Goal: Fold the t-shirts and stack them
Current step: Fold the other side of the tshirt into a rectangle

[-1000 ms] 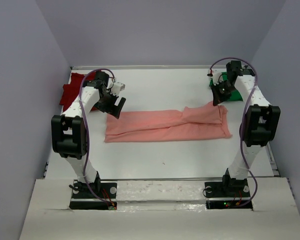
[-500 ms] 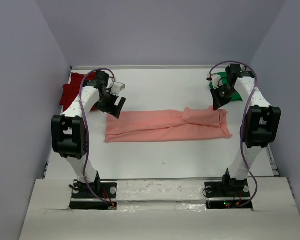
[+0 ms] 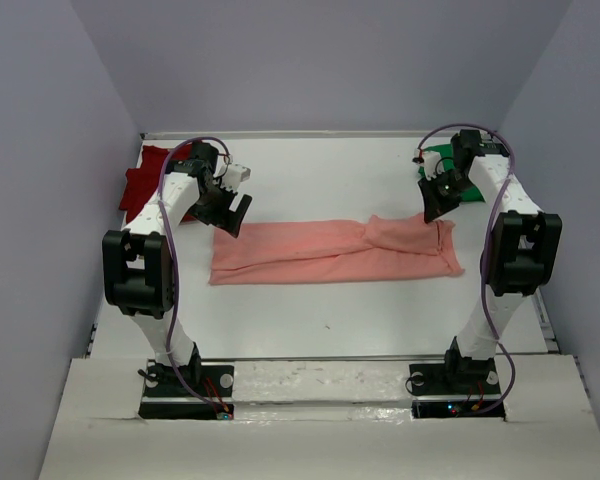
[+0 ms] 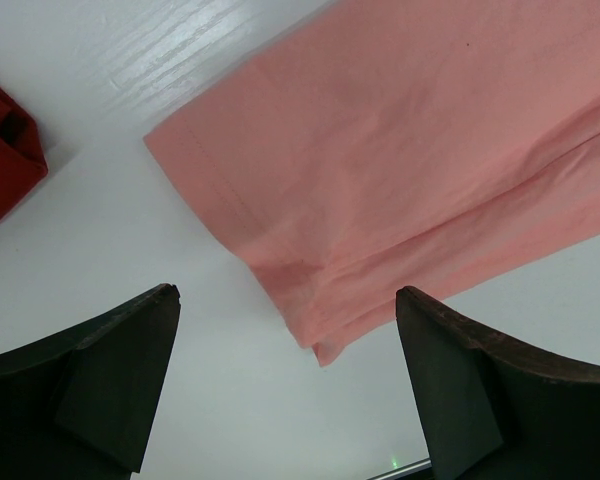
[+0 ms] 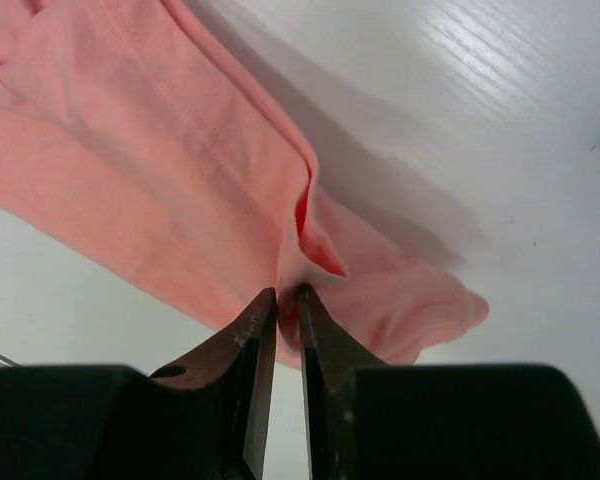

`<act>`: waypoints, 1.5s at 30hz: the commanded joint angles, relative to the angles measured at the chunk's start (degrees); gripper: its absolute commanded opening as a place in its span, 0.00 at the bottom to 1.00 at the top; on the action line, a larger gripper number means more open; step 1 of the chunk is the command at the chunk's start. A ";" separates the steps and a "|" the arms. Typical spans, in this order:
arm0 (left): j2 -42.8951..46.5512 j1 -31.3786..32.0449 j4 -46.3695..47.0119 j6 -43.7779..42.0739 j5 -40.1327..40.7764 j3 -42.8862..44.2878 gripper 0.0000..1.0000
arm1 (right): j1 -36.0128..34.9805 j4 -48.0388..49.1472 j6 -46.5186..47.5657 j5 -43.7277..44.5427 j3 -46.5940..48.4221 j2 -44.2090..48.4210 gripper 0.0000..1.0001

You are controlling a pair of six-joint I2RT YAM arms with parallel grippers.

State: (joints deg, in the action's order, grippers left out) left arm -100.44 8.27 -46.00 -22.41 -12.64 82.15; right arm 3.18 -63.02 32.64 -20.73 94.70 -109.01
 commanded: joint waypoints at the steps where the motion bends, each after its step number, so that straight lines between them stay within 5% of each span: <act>1: 2.97 0.34 -1.46 -0.35 -0.28 1.17 0.99 | -0.28 -0.87 0.14 -1.77 0.67 1.17 0.24; 6: 2.89 0.34 -1.46 -0.44 -0.36 1.08 0.99 | -0.28 -0.78 0.05 -2.12 0.67 1.08 0.25; 9: 2.88 0.34 -1.55 -0.44 -0.36 1.08 0.99 | -0.28 -1.13 0.23 -2.30 0.75 1.08 0.00; 11: 2.80 0.34 -1.55 -0.44 -0.45 1.08 0.99 | -0.28 -1.14 0.32 -2.30 0.75 1.08 0.00; 18: 2.97 0.34 -0.67 -0.35 -0.36 -0.41 0.99 | -0.28 4.03 -0.47 2.43 -0.74 -1.02 0.32; 33: 0.51 0.34 -0.67 -0.09 0.25 1.26 0.99 | -0.28 5.11 -2.76 4.21 16.04 -16.84 0.39; 45: -0.28 0.43 -1.11 0.35 -0.36 2.58 0.99 | -0.28 5.54 -1.18 6.23 11.74 -14.39 0.40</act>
State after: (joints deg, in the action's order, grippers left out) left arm -100.47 8.29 -45.95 -22.37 -12.45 82.17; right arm 3.18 -58.37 30.44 -16.23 107.74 -126.61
